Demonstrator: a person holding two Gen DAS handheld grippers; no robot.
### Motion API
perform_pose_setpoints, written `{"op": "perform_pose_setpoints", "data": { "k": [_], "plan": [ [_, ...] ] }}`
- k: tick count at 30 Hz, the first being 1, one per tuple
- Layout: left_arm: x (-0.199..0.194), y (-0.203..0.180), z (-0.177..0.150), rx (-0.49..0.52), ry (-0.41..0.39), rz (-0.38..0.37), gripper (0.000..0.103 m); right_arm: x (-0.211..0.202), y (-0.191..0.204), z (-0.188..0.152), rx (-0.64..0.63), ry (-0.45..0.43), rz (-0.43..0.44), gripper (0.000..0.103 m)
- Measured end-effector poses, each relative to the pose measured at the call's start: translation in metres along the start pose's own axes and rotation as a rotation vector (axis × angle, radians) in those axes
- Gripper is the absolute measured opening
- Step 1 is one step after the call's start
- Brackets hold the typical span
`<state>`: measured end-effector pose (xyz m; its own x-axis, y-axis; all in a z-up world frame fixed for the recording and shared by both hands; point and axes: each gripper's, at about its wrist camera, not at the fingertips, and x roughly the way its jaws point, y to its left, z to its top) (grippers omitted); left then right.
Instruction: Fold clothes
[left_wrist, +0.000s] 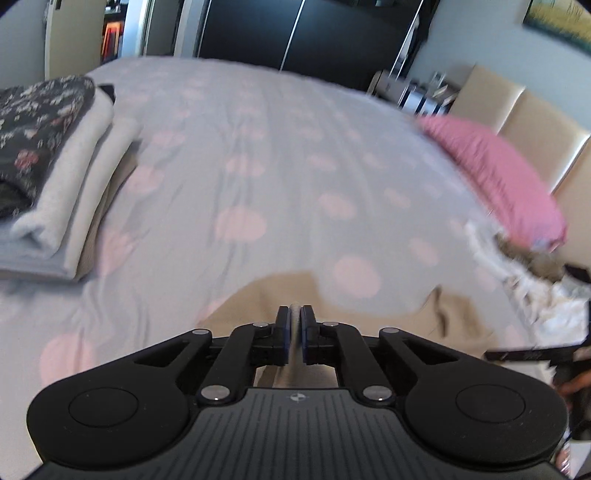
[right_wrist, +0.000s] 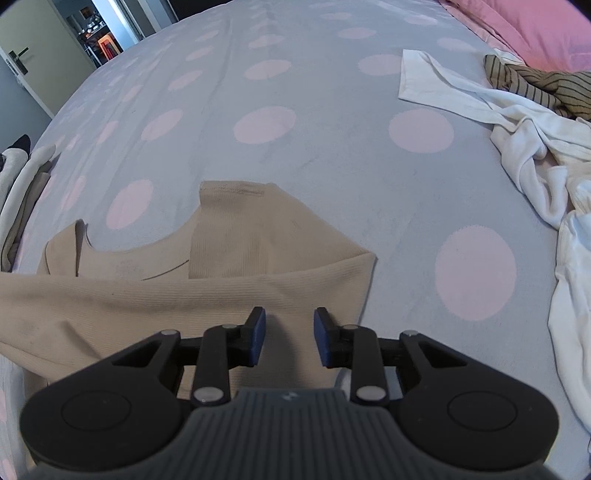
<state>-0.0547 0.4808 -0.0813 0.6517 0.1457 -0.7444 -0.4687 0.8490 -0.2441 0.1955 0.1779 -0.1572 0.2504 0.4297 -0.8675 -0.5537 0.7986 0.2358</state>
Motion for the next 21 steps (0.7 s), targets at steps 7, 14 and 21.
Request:
{"op": "perform_pose_setpoints", "data": {
  "k": [7,14,21],
  "plan": [
    [0.002,0.012,-0.017,0.029,0.063,0.077,0.015,-0.014,0.003,-0.003,-0.042,-0.007,0.004,0.035],
    [-0.001,-0.011,-0.041,0.180,0.091,0.017,0.015,-0.039,0.005,-0.020,-0.061,-0.012,0.039,0.033],
    [0.034,-0.011,-0.068,0.232,0.199,0.083,0.006,-0.024,0.000,-0.053,-0.151,0.069,-0.013,0.010]
  ]
}}
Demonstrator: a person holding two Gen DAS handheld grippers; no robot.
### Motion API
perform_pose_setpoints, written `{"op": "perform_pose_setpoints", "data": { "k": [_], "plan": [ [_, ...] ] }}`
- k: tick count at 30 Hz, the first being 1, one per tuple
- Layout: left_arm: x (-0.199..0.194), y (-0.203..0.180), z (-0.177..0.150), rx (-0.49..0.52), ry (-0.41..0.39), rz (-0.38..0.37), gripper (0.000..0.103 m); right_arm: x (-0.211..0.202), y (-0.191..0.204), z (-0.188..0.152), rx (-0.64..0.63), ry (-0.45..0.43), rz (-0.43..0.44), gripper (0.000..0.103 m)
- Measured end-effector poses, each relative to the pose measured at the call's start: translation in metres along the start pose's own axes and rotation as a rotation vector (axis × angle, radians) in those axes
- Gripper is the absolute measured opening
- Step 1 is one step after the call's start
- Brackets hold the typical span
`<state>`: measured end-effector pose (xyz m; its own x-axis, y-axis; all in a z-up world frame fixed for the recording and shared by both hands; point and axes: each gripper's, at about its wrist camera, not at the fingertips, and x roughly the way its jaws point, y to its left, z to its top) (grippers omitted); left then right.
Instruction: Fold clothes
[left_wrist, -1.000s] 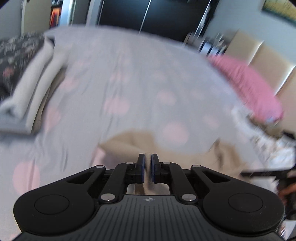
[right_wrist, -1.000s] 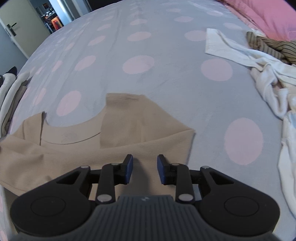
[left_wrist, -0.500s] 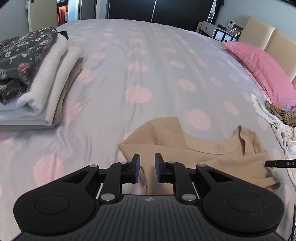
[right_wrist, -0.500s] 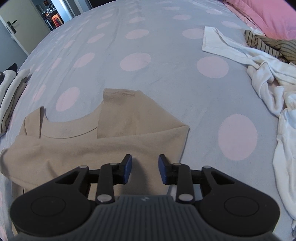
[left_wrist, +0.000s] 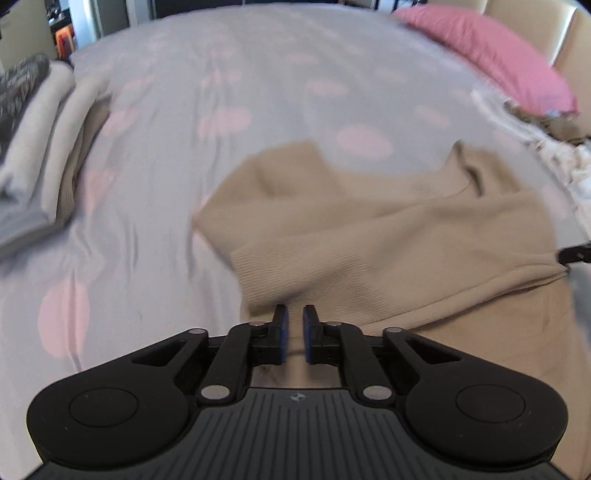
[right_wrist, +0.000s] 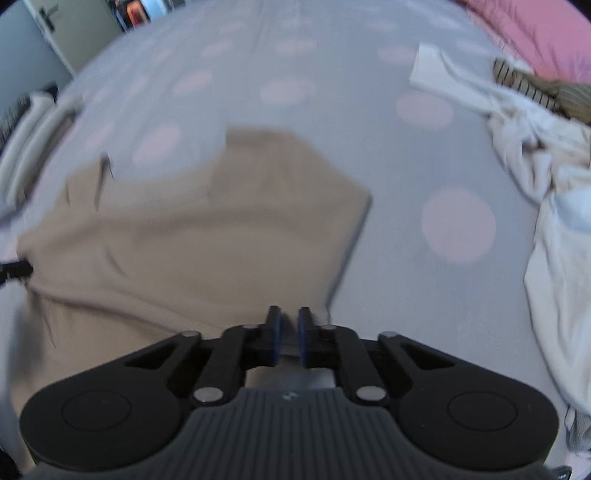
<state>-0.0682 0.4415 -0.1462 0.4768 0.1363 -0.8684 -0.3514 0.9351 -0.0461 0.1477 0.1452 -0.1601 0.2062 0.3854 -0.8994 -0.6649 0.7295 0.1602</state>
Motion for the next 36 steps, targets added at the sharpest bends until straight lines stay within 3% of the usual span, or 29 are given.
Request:
{"op": "perform_pose_setpoints", "data": {
  "k": [3,7,9,15,18,21,27,30,36],
  "plan": [
    [0.003,0.004,-0.003,-0.010,0.009,0.008,0.005,0.001,0.001,-0.011,-0.056,0.007,-0.017,0.009],
    [0.001,0.007,-0.004,-0.015,0.011,0.024,0.005,-0.003,-0.005,-0.015,-0.040,0.045,-0.006,0.009],
    [-0.001,0.007,-0.004,-0.016,0.010,0.024,0.005,-0.003,-0.005,-0.020,-0.062,0.082,-0.030,0.004],
    [-0.002,0.004,-0.003,-0.003,0.009,0.032,0.005,-0.024,0.001,-0.033,-0.125,-0.002,-0.026,0.012],
    [-0.002,0.005,-0.002,-0.006,0.012,0.032,0.005,-0.028,0.011,-0.033,-0.231,-0.073,-0.051,0.022],
    [-0.002,0.006,-0.002,-0.017,0.013,0.025,0.005,-0.033,0.012,-0.028,-0.356,-0.113,-0.083,0.021],
    [0.000,0.007,-0.001,-0.021,0.014,0.017,0.005,-0.029,0.020,-0.029,-0.652,-0.060,-0.163,0.020],
    [0.001,0.007,-0.001,-0.023,0.015,0.017,0.005,-0.024,0.020,-0.034,-0.720,-0.054,-0.191,0.016],
    [0.003,0.006,0.000,-0.026,0.019,0.020,0.005,-0.012,0.032,-0.045,-0.891,-0.073,-0.198,0.015]
  ]
}}
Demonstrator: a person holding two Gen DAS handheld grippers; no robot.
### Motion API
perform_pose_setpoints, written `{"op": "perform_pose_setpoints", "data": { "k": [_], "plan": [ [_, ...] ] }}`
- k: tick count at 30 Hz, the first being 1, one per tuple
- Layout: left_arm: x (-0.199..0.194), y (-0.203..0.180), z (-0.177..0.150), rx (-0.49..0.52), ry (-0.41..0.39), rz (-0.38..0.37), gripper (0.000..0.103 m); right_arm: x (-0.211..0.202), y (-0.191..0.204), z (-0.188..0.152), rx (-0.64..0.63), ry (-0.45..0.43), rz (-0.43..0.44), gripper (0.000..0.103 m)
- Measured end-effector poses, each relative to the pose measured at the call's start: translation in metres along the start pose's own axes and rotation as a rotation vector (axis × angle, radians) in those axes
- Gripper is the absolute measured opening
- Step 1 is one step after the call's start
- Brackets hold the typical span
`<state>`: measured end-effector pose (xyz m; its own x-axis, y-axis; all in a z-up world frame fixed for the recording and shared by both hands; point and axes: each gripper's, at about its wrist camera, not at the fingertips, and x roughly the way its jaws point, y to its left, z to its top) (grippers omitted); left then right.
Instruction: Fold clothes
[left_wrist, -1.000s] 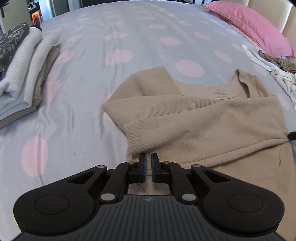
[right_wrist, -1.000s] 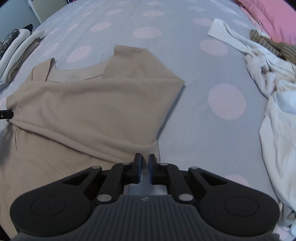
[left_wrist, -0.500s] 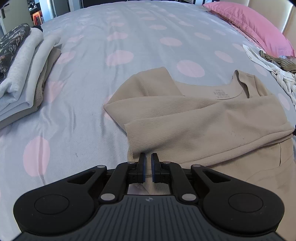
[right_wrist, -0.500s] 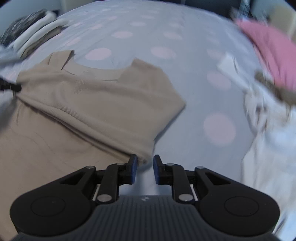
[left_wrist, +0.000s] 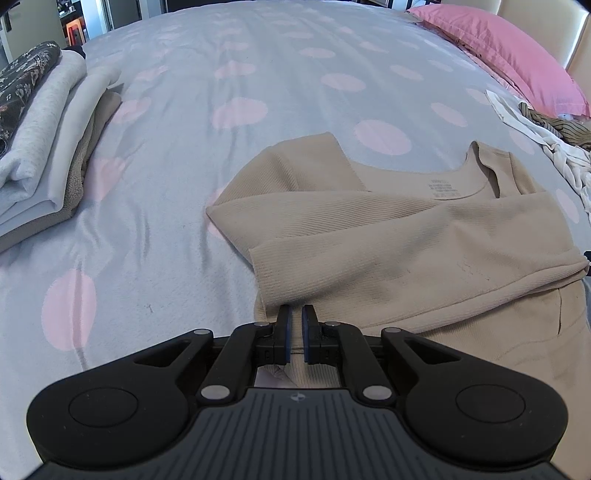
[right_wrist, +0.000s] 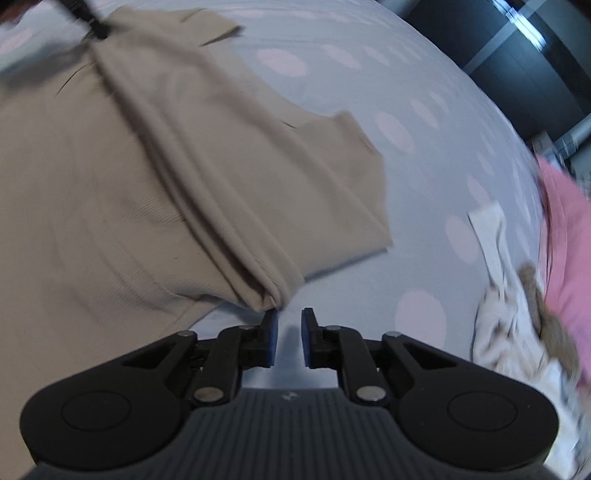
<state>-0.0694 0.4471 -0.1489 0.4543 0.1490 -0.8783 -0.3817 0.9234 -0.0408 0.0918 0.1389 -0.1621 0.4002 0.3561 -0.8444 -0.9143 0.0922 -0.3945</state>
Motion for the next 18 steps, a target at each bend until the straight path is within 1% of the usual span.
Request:
{"op": "perform_pose_setpoints", "data": {
  "k": [2,7,8,9,12,15,18],
  "plan": [
    [0.000,0.000,0.000,-0.001,0.000,0.000,0.005,0.002,0.007,0.001,-0.056,-0.010,-0.012,0.015],
    [0.002,0.000,0.001,-0.001,0.001,0.004,0.005,0.005,0.015,-0.001,-0.139,-0.055,-0.044,0.014],
    [0.003,0.000,0.001,0.000,0.001,0.006,0.005,0.006,0.019,-0.001,-0.167,-0.064,-0.054,0.012],
    [0.003,0.000,0.001,0.000,0.002,0.007,0.005,0.006,0.022,-0.001,-0.195,-0.065,-0.062,0.008],
    [0.004,0.000,0.001,0.000,0.002,0.007,0.005,0.004,0.032,0.000,-0.252,-0.041,-0.096,0.006],
    [0.004,0.002,0.001,-0.003,0.001,0.000,0.005,0.003,0.038,-0.002,-0.276,0.007,-0.121,0.005],
    [0.004,0.004,0.001,-0.005,0.001,-0.005,0.005,0.001,0.048,-0.010,-0.293,0.025,-0.100,0.005]
  ]
}}
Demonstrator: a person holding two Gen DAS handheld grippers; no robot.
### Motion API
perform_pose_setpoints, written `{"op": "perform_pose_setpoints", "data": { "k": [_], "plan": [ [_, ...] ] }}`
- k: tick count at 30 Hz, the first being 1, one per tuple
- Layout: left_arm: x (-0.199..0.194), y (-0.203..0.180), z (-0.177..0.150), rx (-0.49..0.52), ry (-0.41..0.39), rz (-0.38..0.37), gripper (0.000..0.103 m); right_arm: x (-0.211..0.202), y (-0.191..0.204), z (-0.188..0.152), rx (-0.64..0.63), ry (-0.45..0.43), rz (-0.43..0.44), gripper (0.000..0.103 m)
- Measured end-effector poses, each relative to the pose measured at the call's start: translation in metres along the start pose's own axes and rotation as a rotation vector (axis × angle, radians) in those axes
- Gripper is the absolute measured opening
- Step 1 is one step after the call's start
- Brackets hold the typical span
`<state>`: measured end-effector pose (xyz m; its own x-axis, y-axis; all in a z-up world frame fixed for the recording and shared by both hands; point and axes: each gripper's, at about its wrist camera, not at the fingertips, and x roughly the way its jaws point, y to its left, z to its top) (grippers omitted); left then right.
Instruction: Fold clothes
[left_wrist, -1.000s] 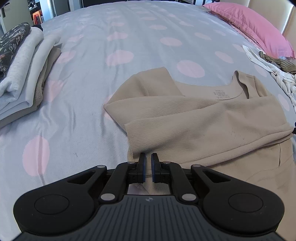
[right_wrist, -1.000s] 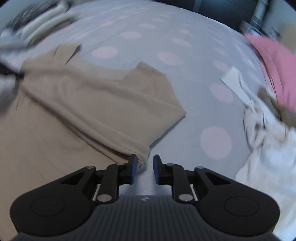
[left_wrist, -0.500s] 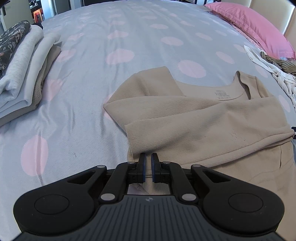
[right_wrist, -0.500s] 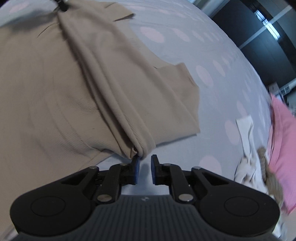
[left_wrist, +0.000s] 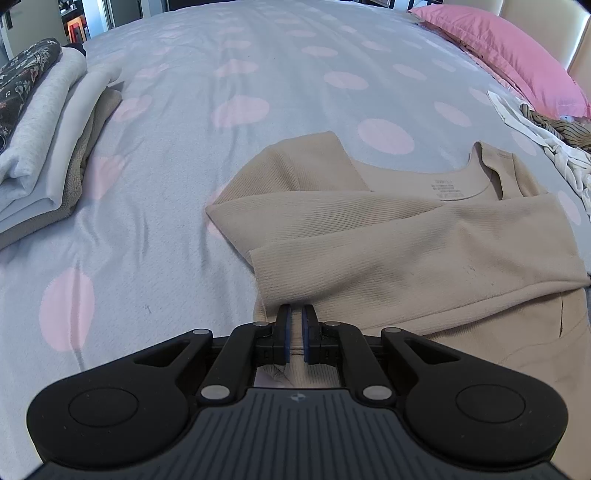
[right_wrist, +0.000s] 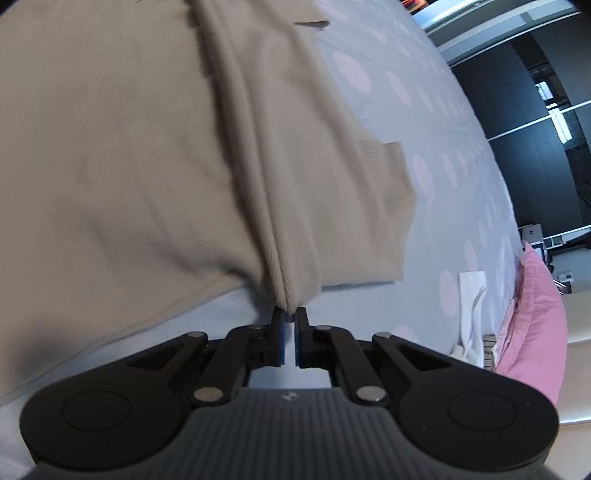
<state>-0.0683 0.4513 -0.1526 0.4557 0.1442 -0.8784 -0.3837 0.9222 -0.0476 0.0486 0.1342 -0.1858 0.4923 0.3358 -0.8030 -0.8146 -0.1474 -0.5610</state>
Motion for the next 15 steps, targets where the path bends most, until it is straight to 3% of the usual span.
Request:
{"op": "perform_pose_setpoints", "data": {
  "k": [5,9,11,13,15],
  "plan": [
    [0.000,-0.001,0.000,0.001,0.001,0.002,0.005,-0.007,0.013,-0.002,-0.006,-0.003,0.037,0.005],
    [-0.001,0.000,0.000,-0.004,0.001,0.001,0.005,-0.005,-0.001,-0.004,0.069,0.091,0.102,0.000],
    [-0.002,0.000,0.000,-0.008,0.000,-0.003,0.005,-0.006,-0.011,-0.007,0.132,0.123,0.074,0.001],
    [-0.004,-0.001,0.001,-0.009,-0.001,-0.005,0.005,-0.007,-0.032,-0.011,0.284,0.118,0.049,0.003],
    [-0.009,0.001,0.004,-0.015,-0.017,-0.011,0.007,-0.009,-0.062,-0.017,0.523,0.076,0.079,0.008]
  ]
}}
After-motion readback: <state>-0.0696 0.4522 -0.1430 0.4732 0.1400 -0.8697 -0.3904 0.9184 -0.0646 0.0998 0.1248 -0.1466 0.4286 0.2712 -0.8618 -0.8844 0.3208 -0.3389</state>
